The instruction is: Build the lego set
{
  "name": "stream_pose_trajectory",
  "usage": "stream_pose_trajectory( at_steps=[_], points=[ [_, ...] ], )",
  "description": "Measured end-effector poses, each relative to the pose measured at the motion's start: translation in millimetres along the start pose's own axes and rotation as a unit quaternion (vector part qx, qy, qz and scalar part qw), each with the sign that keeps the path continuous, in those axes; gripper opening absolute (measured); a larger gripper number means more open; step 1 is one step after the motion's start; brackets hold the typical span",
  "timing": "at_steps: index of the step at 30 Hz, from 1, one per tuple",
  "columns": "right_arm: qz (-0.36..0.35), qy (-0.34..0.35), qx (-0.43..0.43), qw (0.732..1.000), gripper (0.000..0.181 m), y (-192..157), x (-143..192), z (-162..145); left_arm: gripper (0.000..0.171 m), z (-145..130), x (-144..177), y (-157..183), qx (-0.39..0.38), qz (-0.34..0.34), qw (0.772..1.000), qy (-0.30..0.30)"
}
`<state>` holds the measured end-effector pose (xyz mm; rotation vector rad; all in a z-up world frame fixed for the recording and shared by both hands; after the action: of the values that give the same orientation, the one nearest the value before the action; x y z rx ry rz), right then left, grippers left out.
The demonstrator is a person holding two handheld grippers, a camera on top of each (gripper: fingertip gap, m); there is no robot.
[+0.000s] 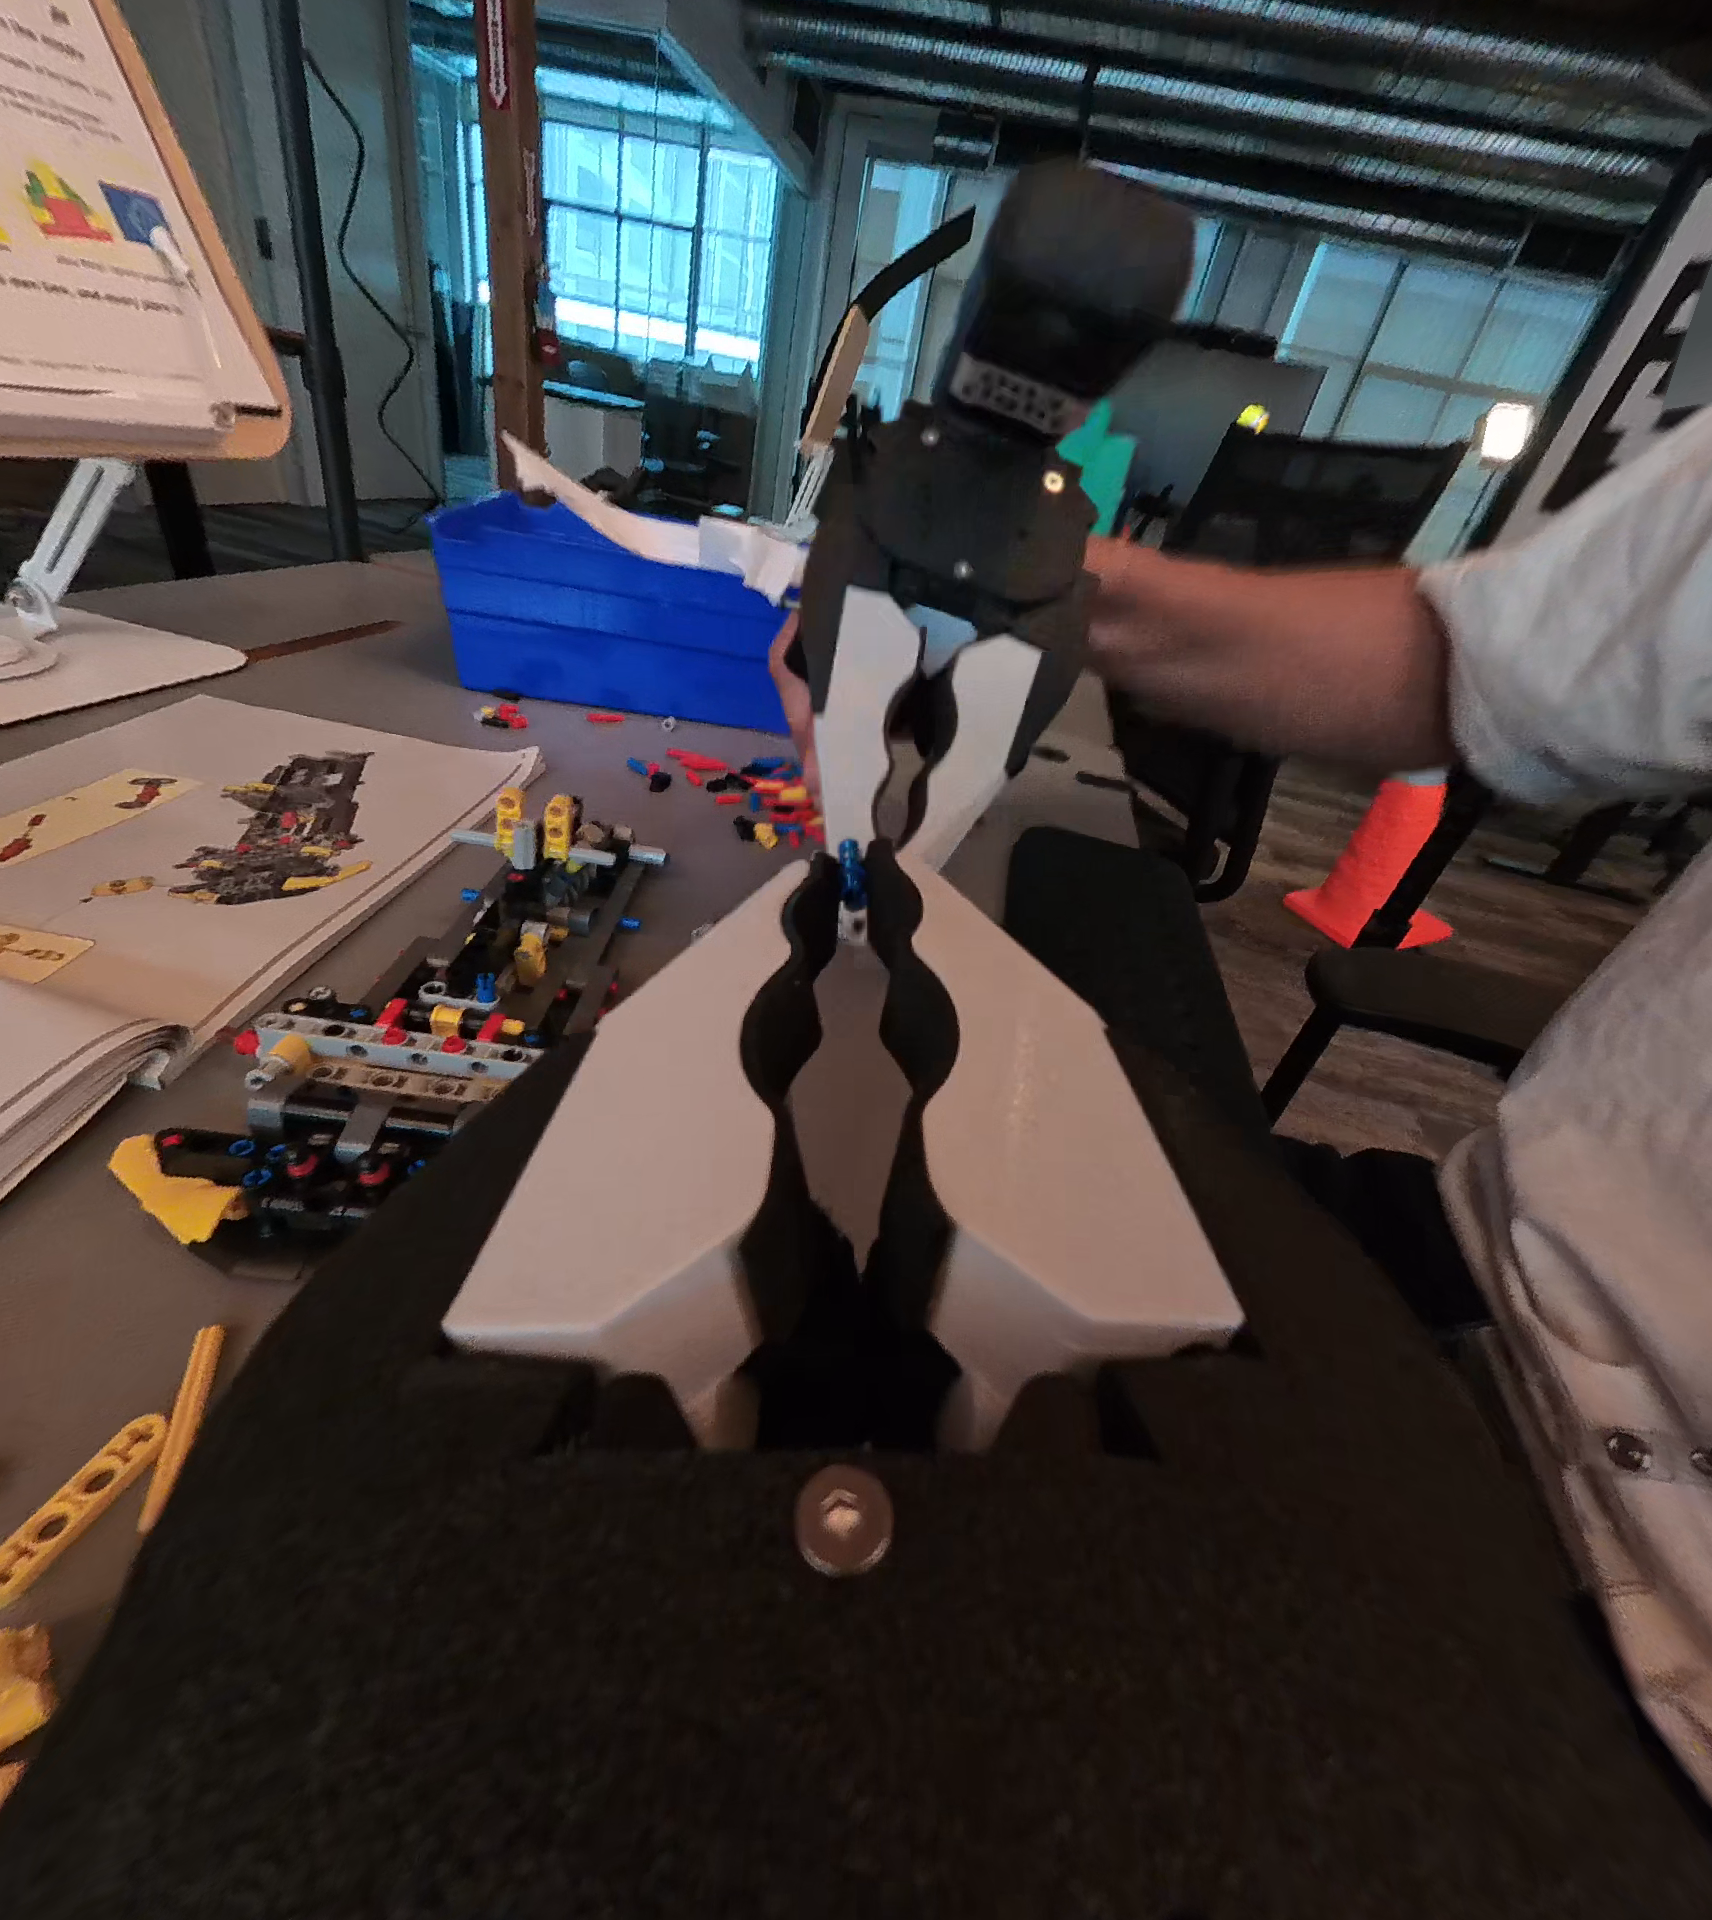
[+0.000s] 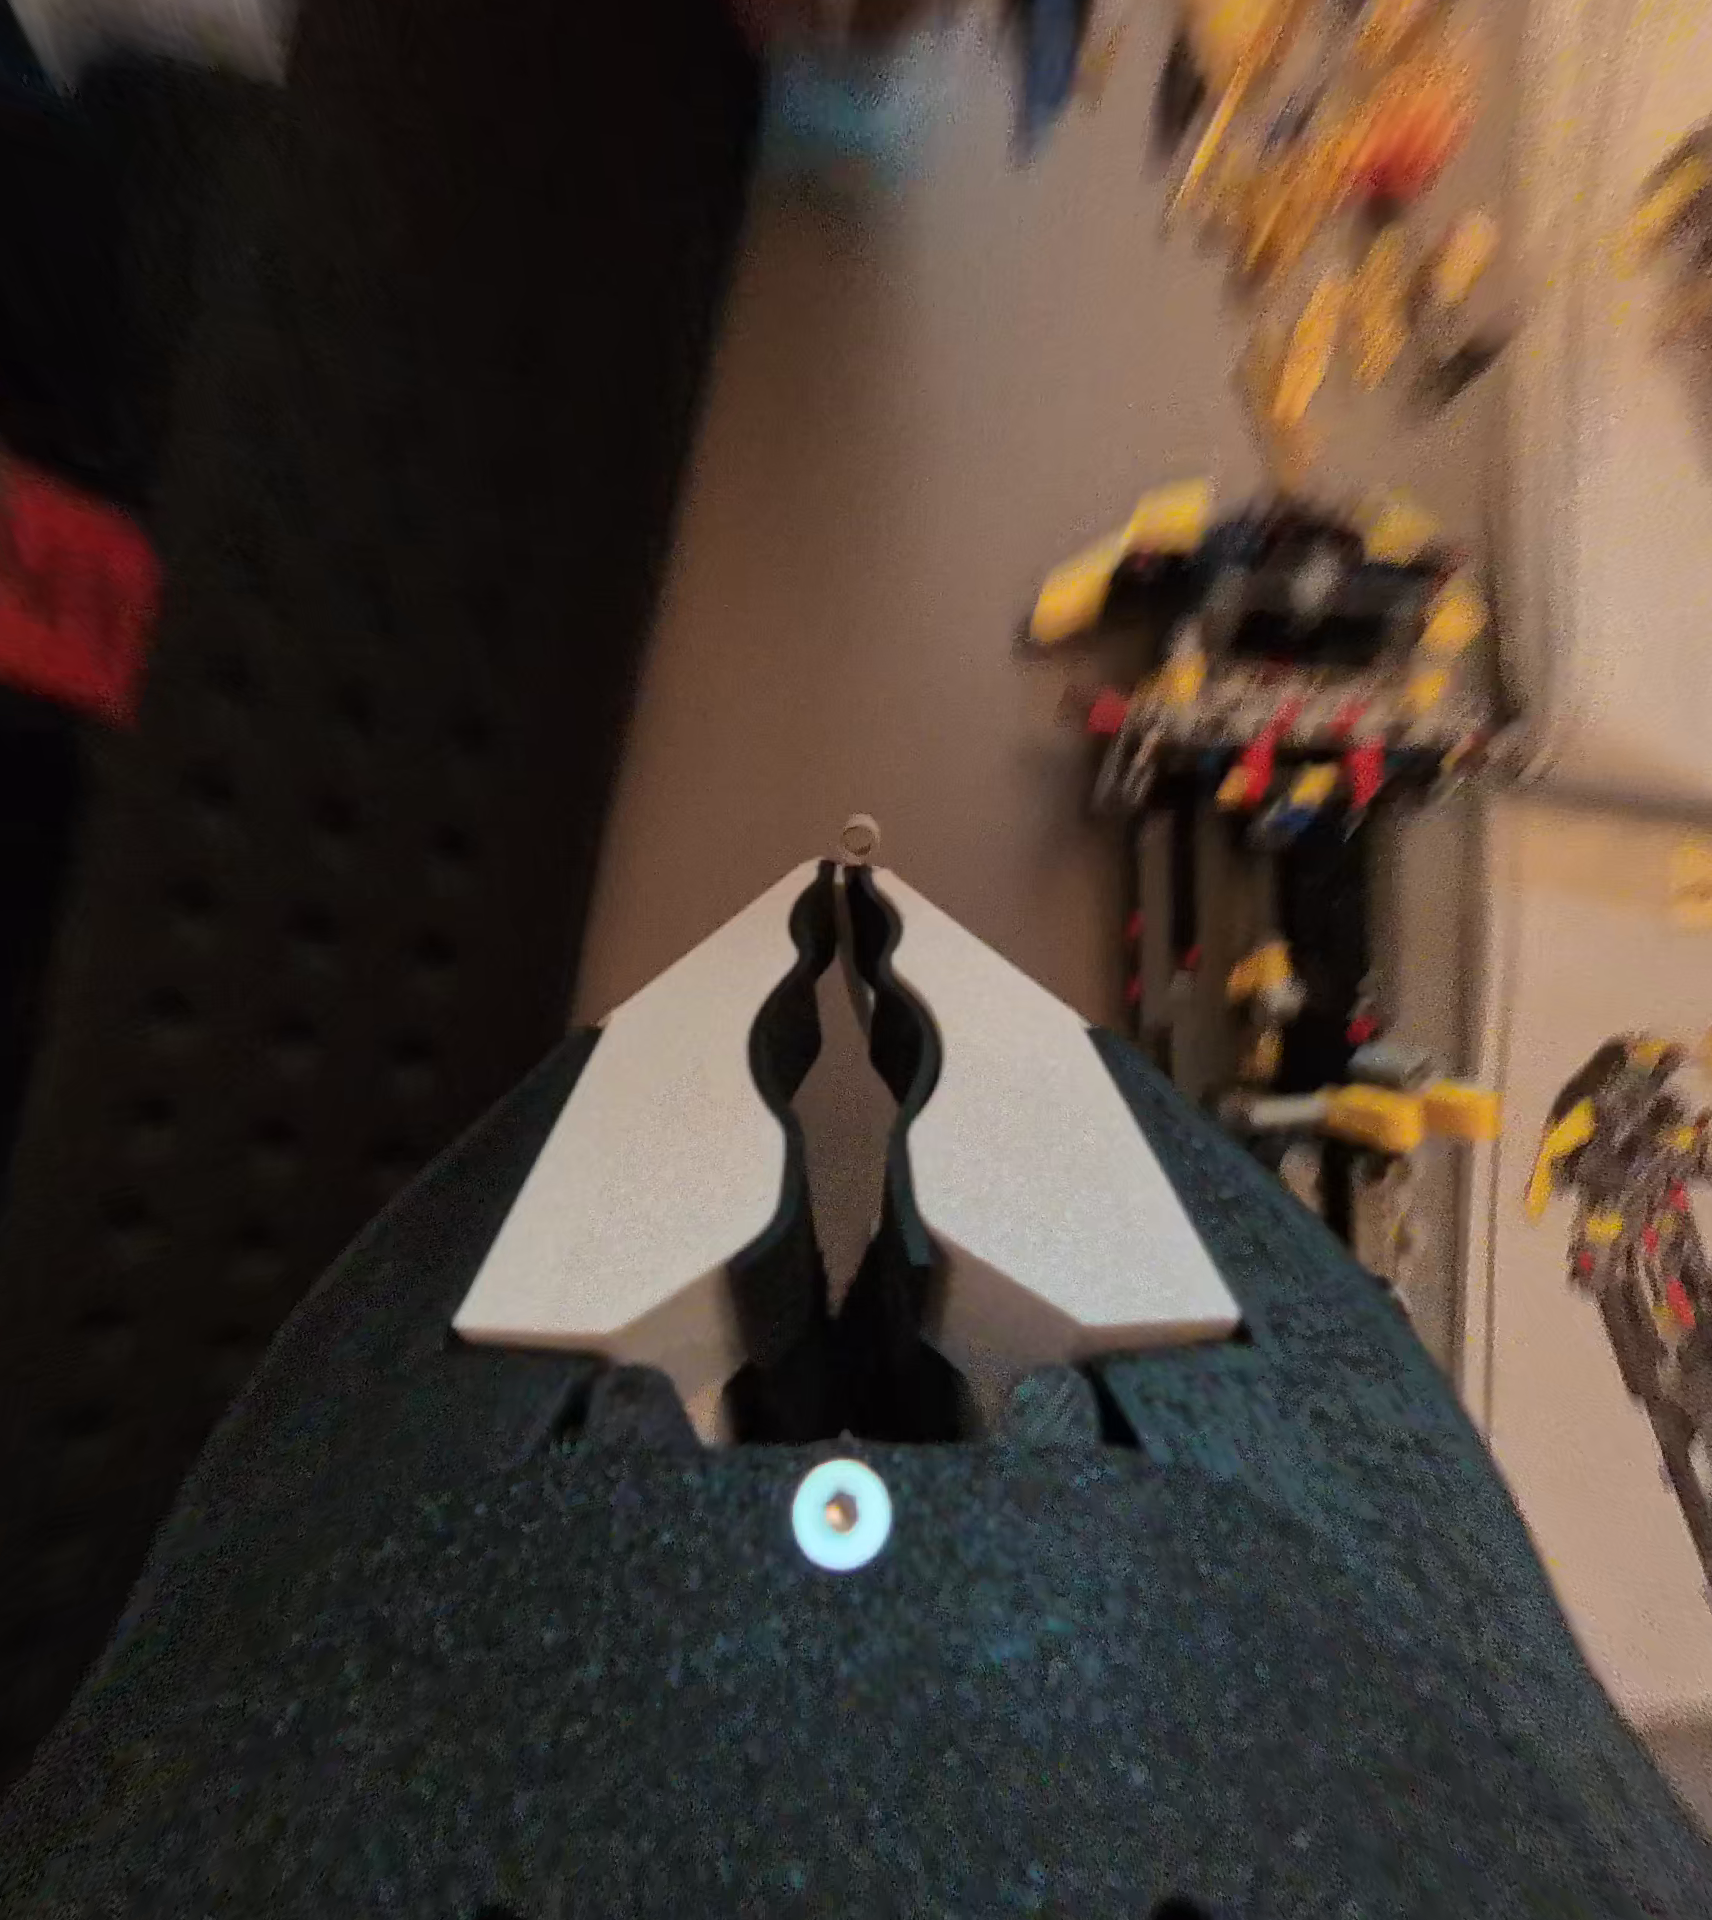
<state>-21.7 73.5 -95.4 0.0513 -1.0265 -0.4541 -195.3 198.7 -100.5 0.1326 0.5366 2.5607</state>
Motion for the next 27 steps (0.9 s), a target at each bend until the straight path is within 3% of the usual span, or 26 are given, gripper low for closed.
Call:
stream_pose_trajectory(
  at_steps=[3, 6, 9, 11, 15, 27],
  points=[
    [-0.03, 0.232, -0.051, 0.971, 0.003, 7, 16, 35, 0.003, 8, 6, 5, 0.024, -0.043, 0.998, 0.04],
    [-0.051, 0.348, -0.089, 0.932, 0.002, 12, 4, 43, 0.003, 14, 13, 11, 0.036, -0.073, 0.993, 0.089],
    [-0.057, 0.454, -0.138, 0.879, 0.001, 15, -4, 45, 0.003, 12, 11, 12, 0.019, -0.06, 0.994, 0.086],
    [-0.068, 0.477, -0.152, 0.863, 0.002, 16, -9, 45, 0.003, 11, 9, 12, 0.011, -0.052, 0.995, 0.08],
    [-0.072, 0.451, -0.137, 0.879, 0.002, 12, -13, 46, 0.003, 11, 9, 10, 0.018, -0.049, 0.995, 0.079],
    [-0.048, 0.449, -0.154, 0.879, 0.002, 13, -17, 39, 0.003, 6, 4, 10, 0.004, -0.037, 0.998, 0.049]
  ],
)
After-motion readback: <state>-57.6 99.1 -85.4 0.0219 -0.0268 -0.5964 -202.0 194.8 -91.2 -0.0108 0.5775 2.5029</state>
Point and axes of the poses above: each gripper's, where its closed fingertips meet, x back along the fingers, z out of its top, y = z × x across the jaws, the point moved 9 cm from there along x, back along the fingers, and after that the axes turned 13 degrees about x, right-handed, at the moved point
